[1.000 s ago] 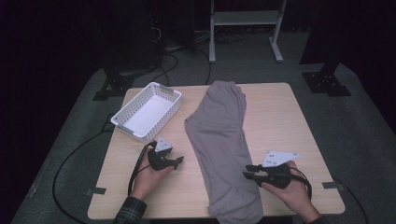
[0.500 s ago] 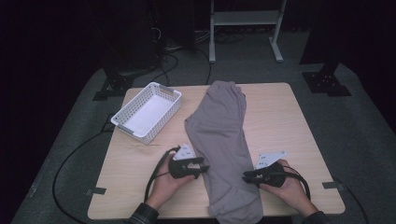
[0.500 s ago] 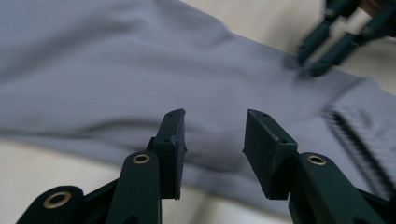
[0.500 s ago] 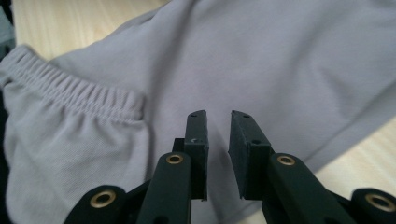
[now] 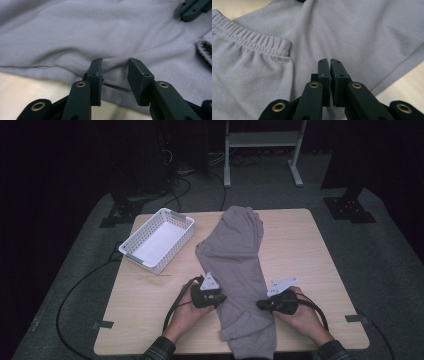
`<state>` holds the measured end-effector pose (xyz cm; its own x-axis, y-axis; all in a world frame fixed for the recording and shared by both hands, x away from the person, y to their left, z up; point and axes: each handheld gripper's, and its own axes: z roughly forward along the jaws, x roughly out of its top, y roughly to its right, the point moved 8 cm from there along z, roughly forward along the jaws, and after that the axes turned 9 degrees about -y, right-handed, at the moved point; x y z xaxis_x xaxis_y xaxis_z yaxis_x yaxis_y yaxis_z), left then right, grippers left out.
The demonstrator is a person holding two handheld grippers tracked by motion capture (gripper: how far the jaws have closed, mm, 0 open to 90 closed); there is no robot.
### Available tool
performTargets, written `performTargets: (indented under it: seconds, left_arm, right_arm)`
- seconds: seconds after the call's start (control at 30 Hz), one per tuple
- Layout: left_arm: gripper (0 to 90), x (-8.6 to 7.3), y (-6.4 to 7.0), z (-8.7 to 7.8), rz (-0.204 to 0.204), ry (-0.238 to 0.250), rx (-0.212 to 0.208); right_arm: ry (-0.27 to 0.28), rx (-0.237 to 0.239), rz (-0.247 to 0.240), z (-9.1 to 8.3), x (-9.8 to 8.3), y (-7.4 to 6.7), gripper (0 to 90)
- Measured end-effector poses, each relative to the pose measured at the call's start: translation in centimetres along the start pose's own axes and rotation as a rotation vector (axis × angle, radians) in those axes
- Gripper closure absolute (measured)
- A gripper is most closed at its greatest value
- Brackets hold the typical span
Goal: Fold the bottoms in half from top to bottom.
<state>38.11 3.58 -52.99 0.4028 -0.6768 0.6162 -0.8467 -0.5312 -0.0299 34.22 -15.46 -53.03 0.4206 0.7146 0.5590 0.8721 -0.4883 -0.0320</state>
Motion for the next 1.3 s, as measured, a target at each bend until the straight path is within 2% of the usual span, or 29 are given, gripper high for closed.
performTargets:
  seconds: [0.13, 0.3, 0.37, 0.47, 0.5, 0.57, 0.67, 0.77, 0.83, 0.87, 0.93, 1.1, 1.2, 1.23, 1.3]
  left_arm:
    - [63.4, 0.6, -2.1, 0.5, -0.028, 0.005, 0.035]
    - [61.4, 1.2, -4.0, 1.1, -0.047, 0.017, 0.061]
    - [60.5, 1.3, -4.5, 1.2, -0.055, 0.021, 0.059]
    - [60.2, 1.3, -4.7, 1.3, -0.064, 0.035, 0.051]
    - [59.7, 1.3, -4.6, 1.2, -0.066, 0.036, 0.047]
    - [55.6, 1.2, -4.4, 1.1, -0.063, 0.032, 0.027]
    - [52.8, 1.1, -4.0, 0.7, -0.059, 0.032, 0.015]
    - [52.6, 0.9, -3.5, 0.3, -0.052, 0.036, 0.002]
    - [52.5, 0.8, -3.2, 0.2, -0.044, 0.024, -0.007]
    - [52.3, 0.7, -3.2, 0.2, -0.028, 0.010, -0.001]
    - [52.3, 0.6, -3.0, 0.5, -0.023, 0.000, -0.004]
    - [52.9, 0.7, -2.9, 0.8, -0.018, 0.011, -0.001]
    - [52.9, 0.6, -2.9, 0.9, -0.028, 0.044, -0.007]
    - [52.9, 0.6, -3.0, 0.9, -0.028, 0.056, -0.002]
    - [52.9, 0.5, -3.1, 0.8, -0.037, 0.056, 0.004]
  right_arm:
    - [0.020, -0.005, 0.030, 0.8, 1.2, 1.4, 86.0]
    - [0.024, -0.047, 0.046, 1.7, 2.7, 3.2, 85.9]
    - [0.026, -0.055, 0.055, 2.0, 3.1, 3.8, 85.9]
    - [0.022, -0.064, 0.069, 2.1, 3.4, 4.2, 81.8]
    - [0.018, -0.061, 0.069, 2.1, 3.4, 4.2, 77.2]
    - [0.022, -0.048, 0.088, 1.8, 3.4, 4.2, 75.6]
    - [0.062, -0.021, 0.099, 0.8, 3.7, 3.9, 73.2]
    - [0.107, 0.051, 0.075, -0.1, 4.2, 2.7, 69.3]
    - [0.107, 0.105, 0.043, -0.2, 4.5, 1.6, 64.9]
    - [0.101, 0.114, 0.024, -0.2, 4.5, 1.3, 62.9]
    - [0.092, 0.129, 0.006, 0.2, 4.7, 0.7, 61.1]
    - [0.073, 0.149, -0.005, 1.4, 5.2, 0.3, 57.9]
    - [0.051, 0.175, -0.012, 2.3, 5.4, 0.3, 55.2]
    - [0.041, 0.185, -0.011, 2.7, 5.4, 0.2, 55.7]
    - [0.023, 0.183, -0.022, 3.4, 5.2, 0.0, 66.3]
